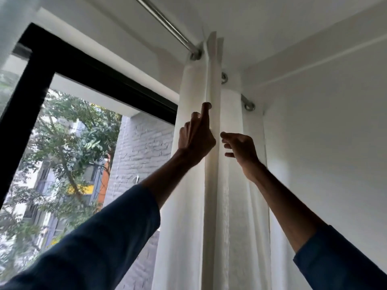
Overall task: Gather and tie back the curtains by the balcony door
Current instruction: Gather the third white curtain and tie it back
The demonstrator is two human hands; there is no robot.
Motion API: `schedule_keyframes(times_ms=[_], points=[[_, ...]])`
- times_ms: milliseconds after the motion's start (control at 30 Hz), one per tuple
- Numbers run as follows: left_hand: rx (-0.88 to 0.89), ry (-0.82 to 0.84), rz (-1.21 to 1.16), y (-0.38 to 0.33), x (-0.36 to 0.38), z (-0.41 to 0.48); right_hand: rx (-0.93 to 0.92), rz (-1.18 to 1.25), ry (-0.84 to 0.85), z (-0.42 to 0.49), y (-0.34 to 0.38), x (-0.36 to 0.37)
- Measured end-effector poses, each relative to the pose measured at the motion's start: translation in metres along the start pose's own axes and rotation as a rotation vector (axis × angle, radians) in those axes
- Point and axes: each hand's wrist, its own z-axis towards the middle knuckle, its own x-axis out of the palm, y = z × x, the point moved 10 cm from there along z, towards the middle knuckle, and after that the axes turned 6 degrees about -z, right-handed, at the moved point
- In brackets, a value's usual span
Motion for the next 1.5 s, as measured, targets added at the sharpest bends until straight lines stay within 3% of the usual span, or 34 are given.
schedule_keyframes(times_ms=[100, 233, 333, 533, 733, 900, 1100, 1200, 1500], points=[[0.022, 0.042, 0.094, 0.001, 0.001, 0.024, -0.050, -0.078, 0.018, 0.030, 0.023, 0.022], [0.012, 0.123, 0.229, 0.010, 0.001, 0.053, -0.089, -0.101, -0.091, 0.058, 0.050, 0.035], [-0.064, 0.133, 0.252, 0.023, -0.008, 0.068, -0.193, -0.213, -0.179, 0.071, 0.066, 0.040], [-0.102, 0.094, 0.534, 0.046, -0.036, 0.083, -0.279, -0.290, -0.311, 0.084, 0.061, 0.024], [-0.107, -0.021, 0.645, 0.056, -0.083, 0.091, -0.702, -0.494, -0.517, 0.060, 0.102, 0.028], [-0.121, -0.120, 0.713, 0.056, -0.138, 0.094, -0.621, -0.460, -0.482, 0.074, 0.117, 0.031], [-0.214, -0.306, 0.783, 0.066, -0.237, 0.080, -0.683, -0.602, -0.522, 0.074, 0.142, 0.049], [-0.217, -0.388, 0.800, 0.053, -0.262, 0.076, -0.652, -0.464, -0.461, 0.073, 0.150, 0.062], [-0.209, -0.176, 0.744, 0.034, -0.256, 0.078, -0.453, -0.053, -0.220, 0.066, 0.195, 0.104]])
